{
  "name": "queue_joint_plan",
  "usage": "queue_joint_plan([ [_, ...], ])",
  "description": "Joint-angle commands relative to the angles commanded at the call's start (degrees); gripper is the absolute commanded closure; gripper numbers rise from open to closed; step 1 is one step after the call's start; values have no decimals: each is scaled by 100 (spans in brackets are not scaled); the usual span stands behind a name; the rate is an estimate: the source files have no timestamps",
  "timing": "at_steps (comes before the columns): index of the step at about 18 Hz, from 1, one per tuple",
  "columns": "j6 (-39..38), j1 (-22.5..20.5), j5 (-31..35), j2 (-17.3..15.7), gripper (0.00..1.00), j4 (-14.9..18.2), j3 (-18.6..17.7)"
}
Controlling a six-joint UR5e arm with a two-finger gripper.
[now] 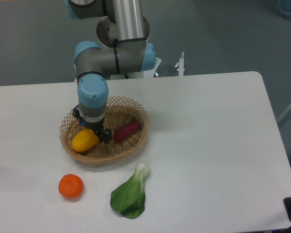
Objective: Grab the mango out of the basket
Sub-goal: 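Lower the gripper onto the yellow mango and close around it, then lift the yellow mango up out of the basket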
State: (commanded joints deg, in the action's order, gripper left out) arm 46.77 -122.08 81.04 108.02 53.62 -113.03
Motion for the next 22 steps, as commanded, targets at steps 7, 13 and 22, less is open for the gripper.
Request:
queue_joint_plan([
  [7,-519,62,123,0,64,-97,18],
  [13,-537,53,123,-52,64,8,167],
  [22,-449,-272,123,-395,64,149,474],
])
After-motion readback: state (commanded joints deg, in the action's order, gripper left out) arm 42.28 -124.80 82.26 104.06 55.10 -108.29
